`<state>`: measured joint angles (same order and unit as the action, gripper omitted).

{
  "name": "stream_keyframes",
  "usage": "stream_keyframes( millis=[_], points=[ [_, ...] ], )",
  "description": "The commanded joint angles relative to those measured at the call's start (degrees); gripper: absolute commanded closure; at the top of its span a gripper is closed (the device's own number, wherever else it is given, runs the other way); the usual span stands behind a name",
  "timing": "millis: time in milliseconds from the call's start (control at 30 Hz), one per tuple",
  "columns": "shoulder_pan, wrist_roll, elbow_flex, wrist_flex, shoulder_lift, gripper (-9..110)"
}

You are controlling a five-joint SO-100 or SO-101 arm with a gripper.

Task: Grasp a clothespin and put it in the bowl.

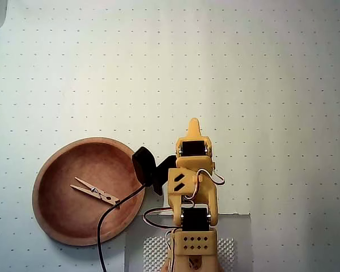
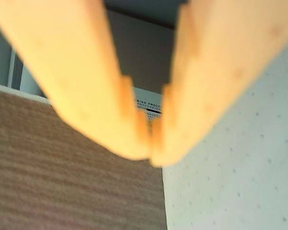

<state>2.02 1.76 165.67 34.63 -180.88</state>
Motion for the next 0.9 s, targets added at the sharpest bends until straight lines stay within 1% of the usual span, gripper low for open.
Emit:
stream_keyframes(
  millis=[0, 233, 433, 733, 867],
  points=[
    [0.88, -0.88, 2.02, -1.58, -3.52, 105],
    [0.53, -0.88, 13.89, -0.88, -12.39, 105],
    [0.44, -0.88, 13.54, 2.72, -13.80, 105],
    [0.26, -0.88, 13.45, 15.56, -16.44, 105],
    [-2.90, -0.88, 13.45, 18.19, -16.35, 105]
  ],
)
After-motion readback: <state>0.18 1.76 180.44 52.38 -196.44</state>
